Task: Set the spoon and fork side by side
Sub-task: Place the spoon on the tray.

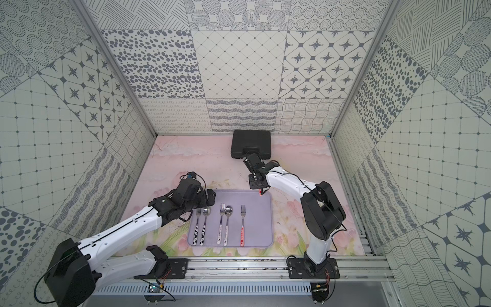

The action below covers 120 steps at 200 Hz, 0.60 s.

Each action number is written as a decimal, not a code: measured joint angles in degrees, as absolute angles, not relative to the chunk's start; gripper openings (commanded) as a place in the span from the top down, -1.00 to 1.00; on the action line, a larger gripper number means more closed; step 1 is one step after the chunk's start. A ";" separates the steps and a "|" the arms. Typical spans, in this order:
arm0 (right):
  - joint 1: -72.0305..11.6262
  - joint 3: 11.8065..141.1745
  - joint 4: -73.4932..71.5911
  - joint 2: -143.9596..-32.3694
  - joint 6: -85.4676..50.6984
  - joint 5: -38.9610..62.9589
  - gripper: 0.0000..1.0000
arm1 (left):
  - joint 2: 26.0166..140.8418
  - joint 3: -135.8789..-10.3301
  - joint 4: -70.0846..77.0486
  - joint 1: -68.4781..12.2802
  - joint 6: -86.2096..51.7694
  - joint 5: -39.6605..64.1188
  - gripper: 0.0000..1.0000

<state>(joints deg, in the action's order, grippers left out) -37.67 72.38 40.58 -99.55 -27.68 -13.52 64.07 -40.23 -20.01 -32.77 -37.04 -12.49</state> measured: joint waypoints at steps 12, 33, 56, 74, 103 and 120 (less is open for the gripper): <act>-38.41 70.24 40.51 -97.54 -29.06 -13.52 1.00 | 64.10 -40.23 -19.99 -32.77 -37.17 -12.34 -0.99; -39.79 66.87 40.45 -94.04 -31.42 -13.39 1.00 | 64.10 -40.23 -19.99 -32.77 -37.36 -12.05 -0.99; -41.58 63.33 40.12 -90.59 -34.41 -13.23 1.00 | 64.10 -40.23 -19.99 -32.77 -37.52 -11.60 -0.99; -43.48 60.60 39.55 -88.79 -36.82 -12.86 1.00 | 64.10 -40.23 -19.99 -32.77 -37.56 -11.31 -0.99; -46.48 56.34 38.76 -87.55 -40.38 -12.12 1.00 | 64.10 -40.23 -19.99 -32.77 -37.56 -11.09 -0.99; -48.07 54.28 38.39 -87.29 -42.30 -11.88 1.00 | 64.10 -40.23 -19.99 -32.77 -37.56 -10.98 -0.99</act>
